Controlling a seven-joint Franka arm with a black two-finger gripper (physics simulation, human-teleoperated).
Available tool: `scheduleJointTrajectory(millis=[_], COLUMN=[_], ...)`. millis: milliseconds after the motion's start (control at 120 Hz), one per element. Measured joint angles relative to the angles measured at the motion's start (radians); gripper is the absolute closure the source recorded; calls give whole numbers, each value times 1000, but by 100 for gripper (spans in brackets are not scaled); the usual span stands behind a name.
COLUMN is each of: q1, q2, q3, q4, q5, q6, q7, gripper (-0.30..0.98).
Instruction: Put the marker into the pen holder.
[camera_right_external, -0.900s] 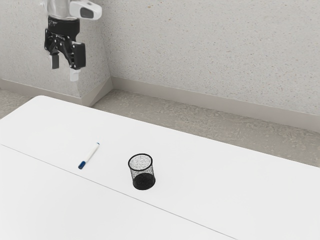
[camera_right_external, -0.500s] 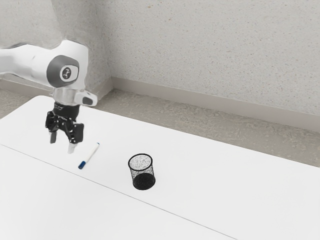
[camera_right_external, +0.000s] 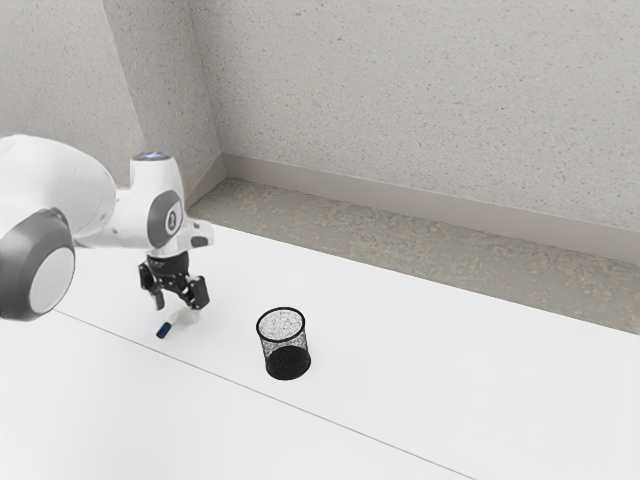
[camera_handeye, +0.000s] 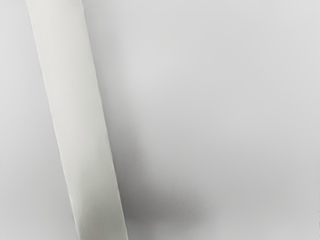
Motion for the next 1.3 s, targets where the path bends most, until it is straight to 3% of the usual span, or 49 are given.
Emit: scheduleJointTrajectory(millis=[117, 342, 633, 833, 992, 1300], q1=[7, 11, 11, 11, 11, 10], q2=[23, 43, 34, 26, 22, 9], q3=[0, 1, 4, 5, 5, 5], q4=[-5, -14, -16, -15, -14, -8], q5=[-63, -121, -138, -138, -128, -103], q6=[33, 58, 55, 51, 48, 53], q7=[55, 136, 199, 232, 251, 264], gripper=[0, 6, 10, 42, 58, 76])
